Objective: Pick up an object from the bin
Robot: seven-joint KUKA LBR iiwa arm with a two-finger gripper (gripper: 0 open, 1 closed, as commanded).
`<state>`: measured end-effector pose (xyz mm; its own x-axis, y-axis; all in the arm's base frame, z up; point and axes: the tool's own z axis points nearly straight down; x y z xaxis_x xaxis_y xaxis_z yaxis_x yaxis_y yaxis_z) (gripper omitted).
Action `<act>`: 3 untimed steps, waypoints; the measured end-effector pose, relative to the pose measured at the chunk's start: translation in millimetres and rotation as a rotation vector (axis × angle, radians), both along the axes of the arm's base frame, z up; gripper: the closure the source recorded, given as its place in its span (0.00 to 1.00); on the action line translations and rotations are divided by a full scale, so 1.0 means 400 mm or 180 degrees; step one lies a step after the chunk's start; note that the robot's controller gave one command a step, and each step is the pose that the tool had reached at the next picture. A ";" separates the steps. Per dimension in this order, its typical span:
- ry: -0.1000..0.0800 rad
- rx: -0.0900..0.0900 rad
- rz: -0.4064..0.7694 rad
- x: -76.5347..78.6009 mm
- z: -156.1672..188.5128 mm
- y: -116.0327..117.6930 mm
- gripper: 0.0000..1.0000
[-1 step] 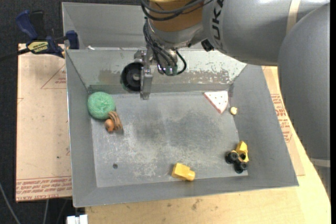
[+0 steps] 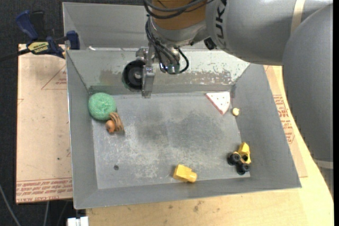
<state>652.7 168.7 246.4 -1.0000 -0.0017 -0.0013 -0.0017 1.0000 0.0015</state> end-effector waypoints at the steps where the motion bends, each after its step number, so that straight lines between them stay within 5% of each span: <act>1: -0.0012 0.0002 -0.0071 -0.011 -0.103 0.018 0.00; 2: 0.0005 -0.0006 0.0022 -0.075 -0.170 0.132 0.00; 3: -0.0005 0.0016 0.0177 -0.068 -0.246 0.174 0.00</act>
Offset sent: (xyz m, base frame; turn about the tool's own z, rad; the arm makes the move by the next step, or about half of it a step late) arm -0.0399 0.0701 -0.0742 -0.0225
